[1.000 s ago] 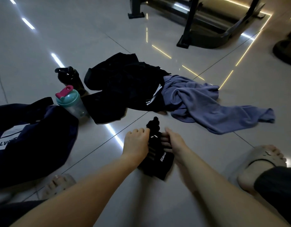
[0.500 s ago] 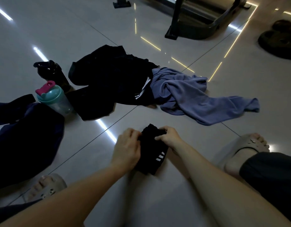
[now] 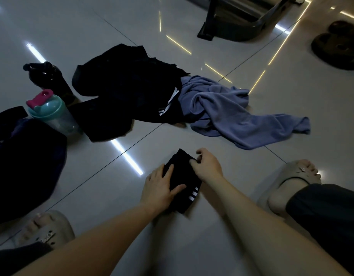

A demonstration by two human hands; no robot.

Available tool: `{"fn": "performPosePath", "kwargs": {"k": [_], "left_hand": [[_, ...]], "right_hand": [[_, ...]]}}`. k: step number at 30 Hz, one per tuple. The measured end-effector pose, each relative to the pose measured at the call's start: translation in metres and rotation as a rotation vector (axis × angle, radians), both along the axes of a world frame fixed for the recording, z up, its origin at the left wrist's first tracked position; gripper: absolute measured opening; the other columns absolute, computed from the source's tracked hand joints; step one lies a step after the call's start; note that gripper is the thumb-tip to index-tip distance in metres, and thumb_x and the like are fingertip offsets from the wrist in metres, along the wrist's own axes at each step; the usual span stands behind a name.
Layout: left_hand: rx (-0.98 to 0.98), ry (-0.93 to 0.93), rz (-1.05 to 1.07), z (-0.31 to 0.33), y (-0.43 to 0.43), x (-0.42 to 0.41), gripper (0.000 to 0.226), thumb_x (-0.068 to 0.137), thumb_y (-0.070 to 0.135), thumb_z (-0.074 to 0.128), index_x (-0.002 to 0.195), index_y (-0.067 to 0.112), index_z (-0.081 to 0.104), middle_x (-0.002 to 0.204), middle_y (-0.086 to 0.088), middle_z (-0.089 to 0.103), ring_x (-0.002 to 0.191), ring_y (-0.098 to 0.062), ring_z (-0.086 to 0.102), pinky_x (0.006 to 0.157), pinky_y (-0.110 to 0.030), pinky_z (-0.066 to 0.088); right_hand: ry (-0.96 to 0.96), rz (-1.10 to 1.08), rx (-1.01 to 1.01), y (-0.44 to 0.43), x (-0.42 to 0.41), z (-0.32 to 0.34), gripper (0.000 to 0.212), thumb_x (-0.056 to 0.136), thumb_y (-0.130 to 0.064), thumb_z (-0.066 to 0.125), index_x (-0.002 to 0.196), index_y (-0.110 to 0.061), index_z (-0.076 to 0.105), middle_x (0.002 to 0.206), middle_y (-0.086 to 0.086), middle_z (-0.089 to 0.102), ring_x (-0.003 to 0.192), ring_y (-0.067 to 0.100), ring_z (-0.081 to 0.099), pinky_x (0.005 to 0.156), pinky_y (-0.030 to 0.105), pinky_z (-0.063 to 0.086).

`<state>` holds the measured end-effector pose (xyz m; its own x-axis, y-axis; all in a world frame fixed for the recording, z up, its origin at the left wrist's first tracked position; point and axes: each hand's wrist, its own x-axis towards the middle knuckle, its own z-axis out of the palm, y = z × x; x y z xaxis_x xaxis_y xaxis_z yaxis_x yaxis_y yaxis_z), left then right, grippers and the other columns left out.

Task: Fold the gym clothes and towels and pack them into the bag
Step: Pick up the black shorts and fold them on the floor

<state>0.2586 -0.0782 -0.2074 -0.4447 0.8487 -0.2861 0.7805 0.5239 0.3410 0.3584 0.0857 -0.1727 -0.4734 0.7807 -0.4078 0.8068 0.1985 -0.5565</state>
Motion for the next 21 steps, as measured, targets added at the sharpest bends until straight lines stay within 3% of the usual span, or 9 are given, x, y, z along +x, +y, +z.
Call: {"fn": "performPosePath", "kwargs": {"k": [3,5,8,11,13,15,18,21], "left_hand": [[-0.082,0.109,-0.049,-0.005,-0.001,0.005,0.105,0.079,0.084,-0.003,0.162,0.022,0.007,0.166,-0.012,0.016,0.153,-0.029,0.015,0.123,-0.048,0.015],[-0.11,0.154,-0.065,-0.007,-0.001,0.005,0.105,0.079,0.082,-0.006,0.162,0.019,0.002,0.167,-0.014,0.014,0.153,-0.03,0.012,0.123,-0.049,0.013],[-0.161,0.122,-0.083,-0.008,0.002,0.003,0.105,0.075,0.08,-0.006,0.162,0.021,-0.004,0.168,-0.013,0.009,0.155,-0.029,0.006,0.125,-0.048,0.009],[-0.067,-0.027,-0.055,0.0,0.002,-0.005,0.108,0.073,0.087,0.016,0.162,0.024,0.011,0.165,-0.007,0.022,0.153,-0.025,0.017,0.124,-0.042,0.017],[0.083,-0.217,0.059,0.006,-0.002,-0.014,0.102,0.076,0.081,0.05,0.157,0.023,0.029,0.153,-0.003,0.042,0.141,-0.021,0.038,0.117,-0.037,0.032],[0.154,-0.441,0.297,0.008,-0.003,-0.026,0.09,0.075,0.059,0.076,0.149,0.022,0.041,0.138,0.0,0.055,0.125,-0.017,0.054,0.107,-0.035,0.044],[0.049,-0.678,0.557,0.016,0.002,-0.042,0.075,0.071,0.04,0.088,0.134,0.017,0.054,0.125,-0.001,0.062,0.109,-0.019,0.064,0.099,-0.038,0.052],[-0.127,-0.636,0.483,0.022,0.008,-0.038,0.062,0.07,0.036,0.09,0.118,0.016,0.056,0.11,-0.002,0.065,0.101,-0.021,0.065,0.09,-0.035,0.054]], "right_hand": [[0.106,0.213,0.413,-0.015,-0.005,0.003,0.034,0.098,-0.028,0.052,0.128,-0.013,0.057,0.128,0.007,0.052,0.11,0.029,0.054,0.091,0.043,0.048],[0.143,0.41,0.435,-0.029,-0.006,-0.004,0.031,0.098,-0.024,0.051,0.124,-0.013,0.063,0.134,0.007,0.054,0.117,0.029,0.053,0.098,0.044,0.046],[-0.01,0.583,0.367,-0.042,0.012,-0.029,0.041,0.1,-0.029,0.043,0.134,-0.018,0.062,0.153,0.003,0.046,0.14,0.025,0.042,0.112,0.042,0.035],[-0.083,0.591,0.338,-0.041,0.026,-0.043,0.056,0.097,-0.04,0.026,0.146,-0.026,0.05,0.162,-0.003,0.033,0.149,0.021,0.03,0.118,0.041,0.028],[-0.075,0.581,0.295,-0.038,0.021,-0.042,0.053,0.097,-0.039,0.032,0.144,-0.027,0.052,0.162,-0.004,0.033,0.149,0.02,0.03,0.119,0.041,0.028],[-0.053,0.563,0.262,-0.034,0.018,-0.038,0.045,0.098,-0.034,0.045,0.141,-0.027,0.055,0.161,-0.004,0.036,0.147,0.02,0.032,0.118,0.041,0.029],[-0.045,0.56,0.221,-0.029,0.014,-0.028,0.045,0.096,-0.03,0.057,0.141,-0.024,0.055,0.159,-0.003,0.038,0.146,0.02,0.034,0.118,0.038,0.029],[-0.111,0.553,0.249,-0.026,0.011,-0.017,0.068,0.091,-0.035,0.064,0.152,-0.023,0.038,0.161,0.002,0.032,0.147,0.023,0.031,0.118,0.037,0.027]]}}
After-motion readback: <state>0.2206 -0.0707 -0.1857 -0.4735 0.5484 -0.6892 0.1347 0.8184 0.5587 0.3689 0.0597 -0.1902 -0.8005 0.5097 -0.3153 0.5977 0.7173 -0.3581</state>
